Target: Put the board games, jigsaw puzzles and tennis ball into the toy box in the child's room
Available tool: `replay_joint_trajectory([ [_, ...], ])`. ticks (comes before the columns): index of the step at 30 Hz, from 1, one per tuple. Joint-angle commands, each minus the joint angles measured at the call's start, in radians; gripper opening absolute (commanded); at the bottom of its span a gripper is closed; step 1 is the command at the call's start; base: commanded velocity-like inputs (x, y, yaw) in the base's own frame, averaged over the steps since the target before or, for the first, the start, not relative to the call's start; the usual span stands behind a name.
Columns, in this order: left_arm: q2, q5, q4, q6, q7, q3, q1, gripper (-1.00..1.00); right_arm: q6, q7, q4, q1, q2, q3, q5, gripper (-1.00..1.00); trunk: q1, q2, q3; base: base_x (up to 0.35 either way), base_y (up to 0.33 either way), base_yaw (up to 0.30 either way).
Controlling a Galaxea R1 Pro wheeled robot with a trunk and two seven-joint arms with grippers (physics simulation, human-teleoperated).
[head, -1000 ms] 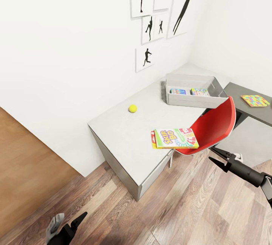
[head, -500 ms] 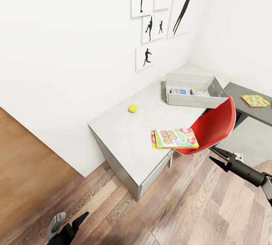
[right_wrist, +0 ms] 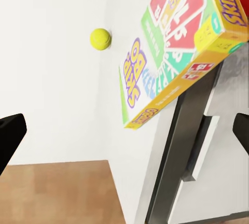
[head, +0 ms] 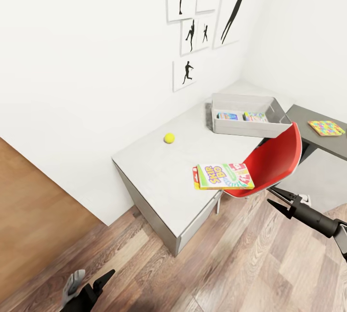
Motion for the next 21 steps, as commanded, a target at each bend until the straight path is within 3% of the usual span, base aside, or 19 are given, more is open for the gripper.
replay_joint_trajectory([
  [1, 0.0, 0.005, -0.002, 0.008, 0.0, 0.001, 0.0, 1.0, 0.008, 0.001, 0.0, -0.001, -0.001, -0.002, -0.001, 1.0, 0.004, -0.009, -0.004, 0.0, 0.0, 0.0],
  [21, -0.002, 0.004, -0.009, 0.012, 0.004, 0.0, -0.002, 1.0, -0.012, 0.001, 0.001, -0.001, -0.014, 0.0, -0.003, 1.0, 0.081, -0.149, -0.067, 0.0, 0.0, 0.0],
])
